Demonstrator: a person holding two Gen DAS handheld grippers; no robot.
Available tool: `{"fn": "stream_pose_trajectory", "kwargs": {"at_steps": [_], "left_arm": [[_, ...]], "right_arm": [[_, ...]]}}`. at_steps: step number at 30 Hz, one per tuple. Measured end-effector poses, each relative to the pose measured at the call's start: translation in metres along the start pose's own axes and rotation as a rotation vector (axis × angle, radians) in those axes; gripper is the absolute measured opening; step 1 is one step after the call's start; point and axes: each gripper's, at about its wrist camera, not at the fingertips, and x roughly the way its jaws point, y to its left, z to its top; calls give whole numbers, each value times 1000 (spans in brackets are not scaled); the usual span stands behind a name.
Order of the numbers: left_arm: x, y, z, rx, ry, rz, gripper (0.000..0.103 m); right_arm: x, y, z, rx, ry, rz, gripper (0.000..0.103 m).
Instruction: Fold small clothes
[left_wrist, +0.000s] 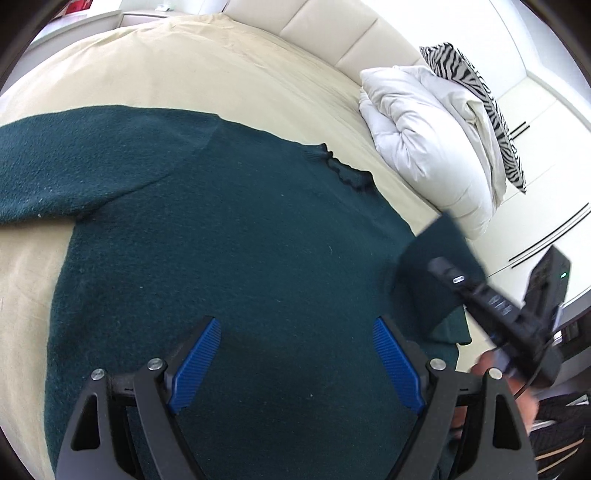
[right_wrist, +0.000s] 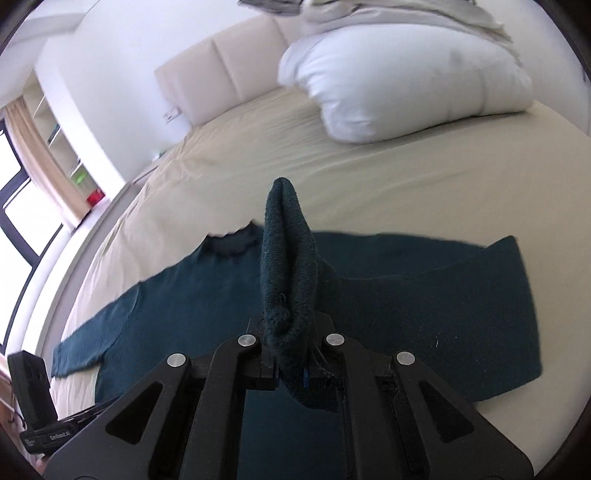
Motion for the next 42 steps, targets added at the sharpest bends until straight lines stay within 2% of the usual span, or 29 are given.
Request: {"fn": "stream_pose_trajectory", "kwargs": {"at_steps": [3, 4, 6, 7, 8, 10, 11, 15, 18, 20, 21, 23, 25, 27, 31, 34, 38, 42], "left_arm": [[5, 5, 5, -24, 8, -20, 87], [7, 4, 6, -25, 9, -24, 88], [12, -1, 9, -20, 8, -27, 90], [14, -5, 10, -16, 10, -31, 90], [19, -9, 11, -12, 15, -38, 90], [29, -20, 15, 6, 28, -41, 90], [35, -28, 16, 22, 36, -41, 88], [60, -59, 22, 100, 86, -32, 64], [87, -79, 24, 171, 129, 15, 53], [97, -88, 27, 207, 121, 53, 46], [101, -90, 28, 225, 115, 75, 37], [103, -91, 28, 239, 101, 107, 26], [102, -91, 27, 262, 92, 119, 22], [100, -92, 25, 285, 85, 125, 11], [86, -87, 27, 280, 41, 109, 10], [71, -81, 36, 268, -12, 102, 9], [55, -68, 48, 255, -62, 105, 9], [45, -47, 57, 224, -106, 109, 9]], "right_arm": [[41, 37, -26, -63, 66, 12, 12], [52, 43, -32, -90, 83, 3, 19], [64, 47, -51, -105, 129, 45, 43], [65, 44, -55, -84, 147, 73, 59], [62, 38, -57, -59, 140, 102, 66], [42, 31, -71, -27, 92, 119, 73], [29, 28, -86, -15, 77, 115, 73], [5, -25, -83, 113, 55, 121, 73], [-14, -72, -86, 258, 9, 132, 73], [-20, -103, -85, 384, -19, 169, 73], [-21, -118, -83, 428, -32, 180, 73], [-30, -130, -96, 466, -44, 186, 73], [-31, -139, -101, 467, -49, 183, 73], [-28, -141, -110, 466, -46, 183, 72], [-26, -146, -106, 463, -51, 175, 73], [-56, -123, -128, 449, -67, 169, 73], [-66, -129, -109, 426, -113, 127, 73], [-69, -145, -73, 385, -135, 34, 73]]}}
